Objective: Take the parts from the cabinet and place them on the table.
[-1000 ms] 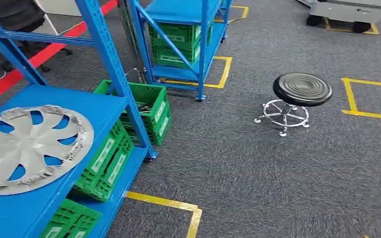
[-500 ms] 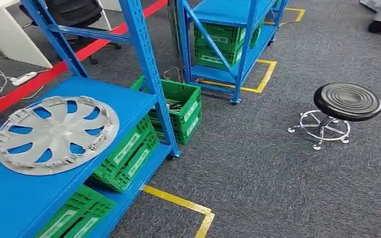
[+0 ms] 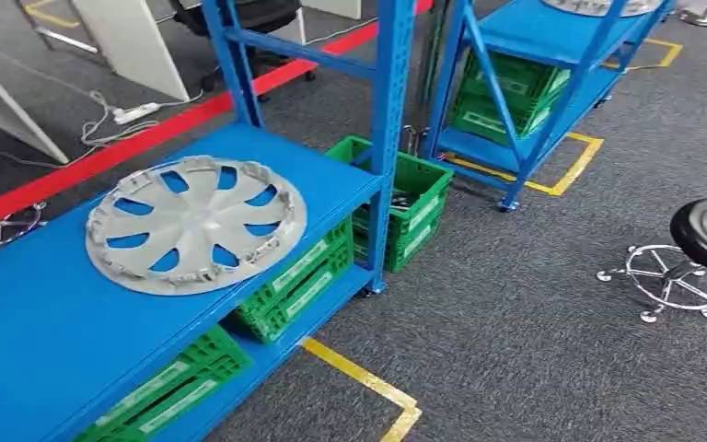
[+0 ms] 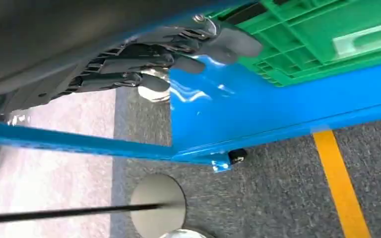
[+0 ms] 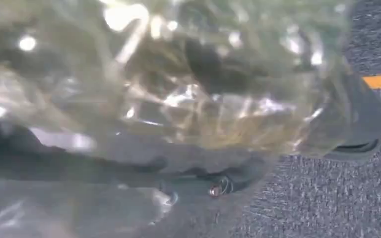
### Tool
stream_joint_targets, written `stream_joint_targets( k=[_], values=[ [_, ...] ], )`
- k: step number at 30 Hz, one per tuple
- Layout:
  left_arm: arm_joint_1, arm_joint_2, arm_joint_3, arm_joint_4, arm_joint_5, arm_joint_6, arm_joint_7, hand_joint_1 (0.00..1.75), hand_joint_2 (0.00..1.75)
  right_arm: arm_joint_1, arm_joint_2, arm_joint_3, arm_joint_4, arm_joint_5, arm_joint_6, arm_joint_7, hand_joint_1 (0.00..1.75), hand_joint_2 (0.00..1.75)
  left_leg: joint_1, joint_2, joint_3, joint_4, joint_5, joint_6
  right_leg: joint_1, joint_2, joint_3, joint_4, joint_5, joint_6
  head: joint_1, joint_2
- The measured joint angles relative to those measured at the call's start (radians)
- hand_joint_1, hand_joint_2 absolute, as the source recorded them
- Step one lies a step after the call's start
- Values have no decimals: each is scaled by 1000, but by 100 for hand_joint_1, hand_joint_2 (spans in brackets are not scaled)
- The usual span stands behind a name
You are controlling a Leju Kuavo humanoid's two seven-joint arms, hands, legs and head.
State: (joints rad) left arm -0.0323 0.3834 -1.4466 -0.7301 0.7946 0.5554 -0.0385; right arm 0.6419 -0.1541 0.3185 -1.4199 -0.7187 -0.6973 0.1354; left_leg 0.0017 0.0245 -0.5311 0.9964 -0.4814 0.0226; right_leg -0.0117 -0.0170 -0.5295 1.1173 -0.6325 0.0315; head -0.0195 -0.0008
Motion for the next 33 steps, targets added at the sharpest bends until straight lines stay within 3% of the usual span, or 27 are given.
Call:
stream_joint_targets(
  k=[2,3,4,6,7,8,9,12,13,14,15,17,18,19,20,21,22,23,24,27,28,29,30,31,32,33],
  values=[
    [-4,-2,-2,0,-11,1,0,0,0,17,0,0,-15,0,0,4,0,0,0,-30,-2,0,-1,1,0,14,-88,162,-60,3,0,0],
    [-4,-2,-5,0,-11,1,0,0,0,23,1,0,-23,0,0,12,0,0,0,-45,-1,0,-1,1,0,15,-116,202,-61,4,0,0],
    [-4,-1,-8,0,-11,2,0,0,0,25,2,0,-29,6,0,24,0,0,0,-58,2,0,-2,1,0,15,-120,192,-36,3,-1,0],
    [-3,1,-13,0,-11,5,0,0,0,27,3,-3,-37,15,0,50,0,0,0,-88,10,1,-5,-3,-1,23,-71,60,65,0,-1,0],
    [-3,1,-15,0,-10,6,0,0,0,27,4,-4,-40,19,0,61,0,0,2,-103,14,1,-8,-7,-3,54,-34,-33,116,-3,0,0],
    [-2,2,-17,0,-9,6,0,0,0,25,4,-4,-40,20,0,64,0,0,0,-113,12,2,-10,-12,-6,112,-14,-76,118,-7,0,0],
    [-6,3,-18,0,-2,9,0,0,0,26,4,-4,-40,16,0,64,0,0,-3,-129,7,10,-13,-18,-11,112,-2,-110,107,-9,0,0],
    [8,8,-18,0,34,17,-16,0,0,4,-2,3,-35,-19,4,79,0,0,7,-159,-6,5,-3,-37,-2,83,6,-104,110,-23,-1,0],
    [9,13,-17,0,49,17,-24,0,0,-7,-4,11,-29,-37,4,81,0,0,9,-148,-5,12,-11,-41,-8,67,10,-114,115,-30,0,0],
    [12,11,-17,0,64,16,-32,0,0,-19,-13,21,-18,-53,4,82,0,0,3,-95,-16,38,-29,-47,-8,56,14,-117,114,-35,-8,0],
    [9,11,-15,0,79,13,-36,0,0,-31,-20,31,-6,-71,3,82,0,0,3,-63,-45,93,-62,-51,-7,41,15,-117,112,-39,-14,0],
    [2,5,-14,0,93,-7,-39,0,0,-61,-44,57,33,-131,0,82,0,0,6,-39,-130,257,-134,-57,-4,4,16,-117,108,-44,-13,0],
    [0,-2,-14,1,90,-11,-36,0,0,-74,-60,71,48,-173,0,83,0,0,7,-37,-156,305,-143,-59,-4,-11,14,-116,105,-45,-14,0],
    [0,-8,-15,3,82,-14,-25,0,0,-89,-77,89,61,-216,0,83,0,0,8,-36,-156,306,-124,-59,-3,-26,11,-117,102,-44,-13,0],
    [0,-13,-16,5,79,-14,-17,0,0,-101,-90,104,71,-245,0,83,0,0,9,-33,-139,268,-90,-58,-2,-40,14,-117,98,-43,-14,0],
    [-2,-15,-16,7,79,-14,-9,0,0,-112,-102,121,80,-265,0,83,0,0,8,-26,-101,194,-46,-55,-2,-54,20,-117,94,-42,-13,0],
    [-4,-16,-17,9,79,-14,-6,0,0,-122,-110,135,87,-273,0,83,0,0,7,-5,-54,108,-8,-51,-1,-67,26,-117,90,-39,-13,0],
    [-9,-16,-17,11,79,-18,-4,0,0,-132,-119,150,92,-281,0,83,0,0,2,44,-13,36,9,-43,2,-78,34,-117,86,-36,-14,0],
    [-18,-16,-17,15,79,-21,0,0,0,-140,-128,166,101,-290,0,83,0,0,-6,56,-8,19,-4,-32,9,-91,35,-113,78,-25,-14,0],
    [-19,-19,-17,20,76,-31,3,0,0,-165,-150,199,116,-302,0,83,0,0,-9,21,-15,19,-4,-15,7,-121,51,-124,77,-12,-12,0],
    [-19,-20,-17,21,74,-31,3,0,0,-170,-156,204,117,-302,0,83,0,0,-3,8,-10,6,4,-6,9,-122,66,-124,73,-5,-13,0],
    [-18,-22,-17,22,74,-31,3,0,0,-173,-159,209,120,-302,0,91,0,0,2,0,-5,1,9,-1,6,-59,56,-108,58,1,-9,0],
    [-21,-23,-18,24,73,-32,5,0,0,-173,-166,216,122,-312,0,92,0,0,4,-9,-7,0,11,5,3,-13,31,-58,22,2,-4,0],
    [-28,-26,-17,26,71,-37,5,0,0,-172,-171,224,128,-329,0,92,0,0,5,-23,-9,0,11,7,1,6,-9,24,-19,4,-1,0],
    [-30,-29,-16,27,69,-42,5,0,0,-172,-178,227,133,-340,0,92,0,0,5,-35,-10,1,11,7,1,13,-54,108,-54,6,-1,0],
    [-31,-33,-15,28,66,-50,5,0,0,-170,-185,229,136,-344,0,93,0,0,4,-48,-10,1,10,8,1,15,-95,177,-71,8,-2,0]
  ],
)
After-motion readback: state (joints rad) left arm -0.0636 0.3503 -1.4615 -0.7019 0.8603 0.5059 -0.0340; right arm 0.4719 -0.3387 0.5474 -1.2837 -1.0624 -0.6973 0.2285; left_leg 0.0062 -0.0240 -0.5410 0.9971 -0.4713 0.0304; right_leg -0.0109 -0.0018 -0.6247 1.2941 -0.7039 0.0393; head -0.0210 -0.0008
